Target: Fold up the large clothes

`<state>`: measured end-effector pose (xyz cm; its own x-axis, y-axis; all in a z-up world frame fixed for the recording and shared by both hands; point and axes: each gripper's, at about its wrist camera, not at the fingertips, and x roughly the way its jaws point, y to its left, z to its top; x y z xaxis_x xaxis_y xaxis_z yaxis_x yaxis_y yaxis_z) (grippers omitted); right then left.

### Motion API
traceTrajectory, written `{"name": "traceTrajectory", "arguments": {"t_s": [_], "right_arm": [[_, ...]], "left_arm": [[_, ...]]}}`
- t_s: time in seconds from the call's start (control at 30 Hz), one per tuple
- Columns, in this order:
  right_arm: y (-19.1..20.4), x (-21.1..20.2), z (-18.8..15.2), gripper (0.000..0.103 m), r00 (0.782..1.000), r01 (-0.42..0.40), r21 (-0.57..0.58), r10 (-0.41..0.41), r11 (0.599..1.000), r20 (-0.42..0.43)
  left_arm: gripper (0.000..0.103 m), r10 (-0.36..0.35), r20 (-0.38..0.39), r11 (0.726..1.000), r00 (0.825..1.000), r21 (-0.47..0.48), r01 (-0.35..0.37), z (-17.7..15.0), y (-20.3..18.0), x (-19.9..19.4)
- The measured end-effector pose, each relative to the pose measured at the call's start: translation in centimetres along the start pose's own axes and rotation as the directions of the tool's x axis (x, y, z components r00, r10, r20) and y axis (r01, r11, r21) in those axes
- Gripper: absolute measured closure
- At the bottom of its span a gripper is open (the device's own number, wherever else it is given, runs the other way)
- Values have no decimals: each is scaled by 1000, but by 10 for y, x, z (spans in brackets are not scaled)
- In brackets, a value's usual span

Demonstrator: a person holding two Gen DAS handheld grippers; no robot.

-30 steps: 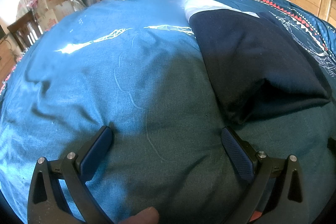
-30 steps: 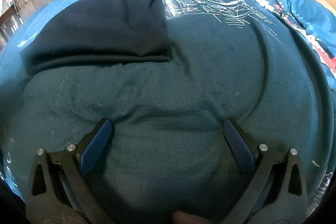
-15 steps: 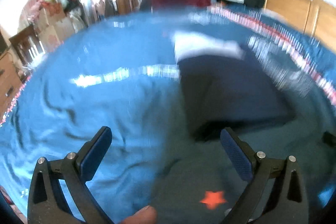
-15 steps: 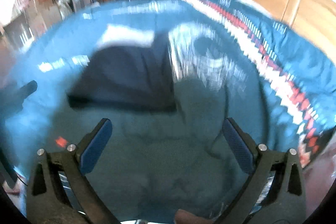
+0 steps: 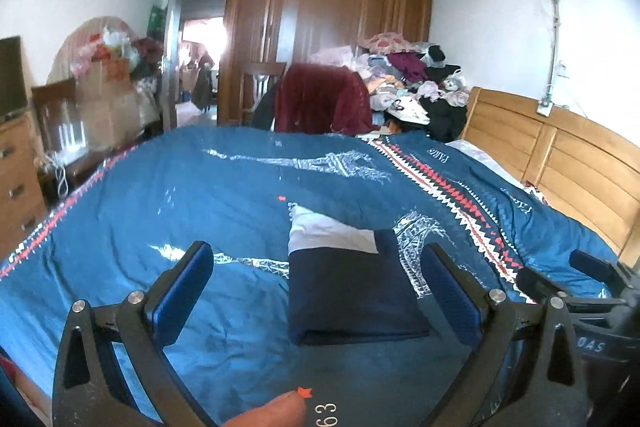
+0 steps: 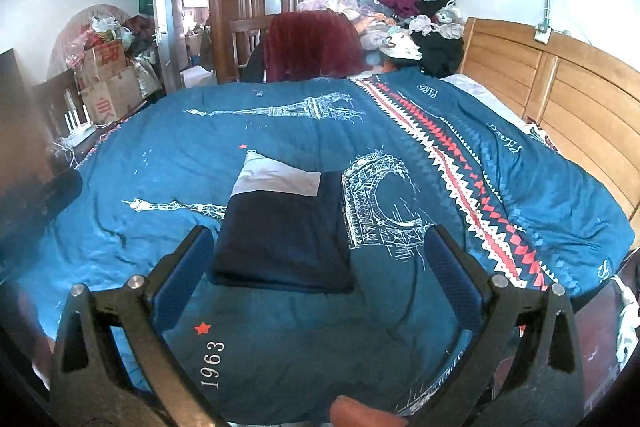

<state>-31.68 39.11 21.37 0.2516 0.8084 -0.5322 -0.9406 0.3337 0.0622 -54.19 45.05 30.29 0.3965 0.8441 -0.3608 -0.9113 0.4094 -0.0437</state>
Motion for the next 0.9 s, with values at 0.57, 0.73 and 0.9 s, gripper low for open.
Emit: {"name": "traceTrajectory", "arguments": {"t_s": [0.57,0.73,0.9], "right_arm": [[-4,2,-8,0,999,14,9,-14,1000,-39],[-4,7,-11,0,998,37,0,-37,999,-57],[-5,9,-13,0,997,64,9,-63,998,-54]], "left_arm": [[0,70,-53,996,996,57,-67,-9,-11,13],[0,68,-75,997,995,47,-65,-13,-8,22],[0,71,-76,996,995,55,-67,-18,-10,26]]}}
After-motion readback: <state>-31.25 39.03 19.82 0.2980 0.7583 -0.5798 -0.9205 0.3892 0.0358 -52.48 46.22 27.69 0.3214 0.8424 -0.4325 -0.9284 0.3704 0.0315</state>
